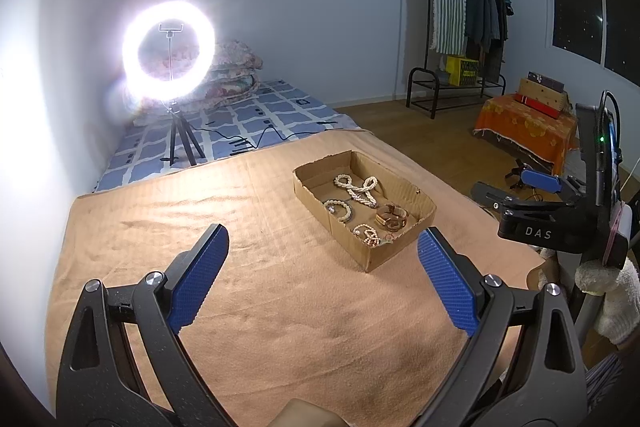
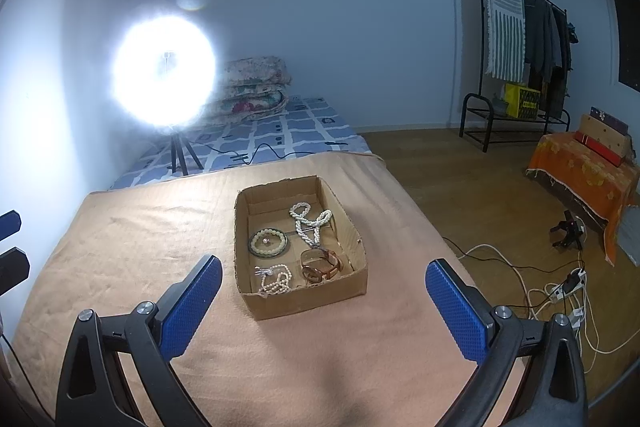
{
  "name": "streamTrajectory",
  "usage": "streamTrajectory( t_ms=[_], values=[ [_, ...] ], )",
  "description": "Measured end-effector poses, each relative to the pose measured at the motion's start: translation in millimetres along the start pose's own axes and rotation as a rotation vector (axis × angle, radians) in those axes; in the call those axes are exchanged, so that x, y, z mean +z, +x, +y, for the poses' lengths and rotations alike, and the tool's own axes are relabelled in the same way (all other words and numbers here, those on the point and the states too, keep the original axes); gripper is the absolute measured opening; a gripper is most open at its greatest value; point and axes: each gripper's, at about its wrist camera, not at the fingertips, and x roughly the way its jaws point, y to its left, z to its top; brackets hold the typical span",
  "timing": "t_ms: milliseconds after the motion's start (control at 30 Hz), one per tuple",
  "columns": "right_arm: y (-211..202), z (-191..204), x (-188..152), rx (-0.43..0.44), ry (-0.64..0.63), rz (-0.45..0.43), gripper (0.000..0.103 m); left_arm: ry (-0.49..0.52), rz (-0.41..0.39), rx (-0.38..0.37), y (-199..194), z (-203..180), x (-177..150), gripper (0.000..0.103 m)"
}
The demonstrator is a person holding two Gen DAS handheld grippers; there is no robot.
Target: Organize jewelry
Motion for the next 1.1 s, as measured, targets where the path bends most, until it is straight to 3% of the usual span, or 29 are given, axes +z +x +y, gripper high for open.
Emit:
streamTrajectory(
  t_ms=[1100],
  values=[
    [0.3, 0.2, -0.6, -0.005, -0.008, 0.004, 0.103, 0.019, 0.004, 0.013, -3.4, -5.8, 9.6, 0.097]
  ],
)
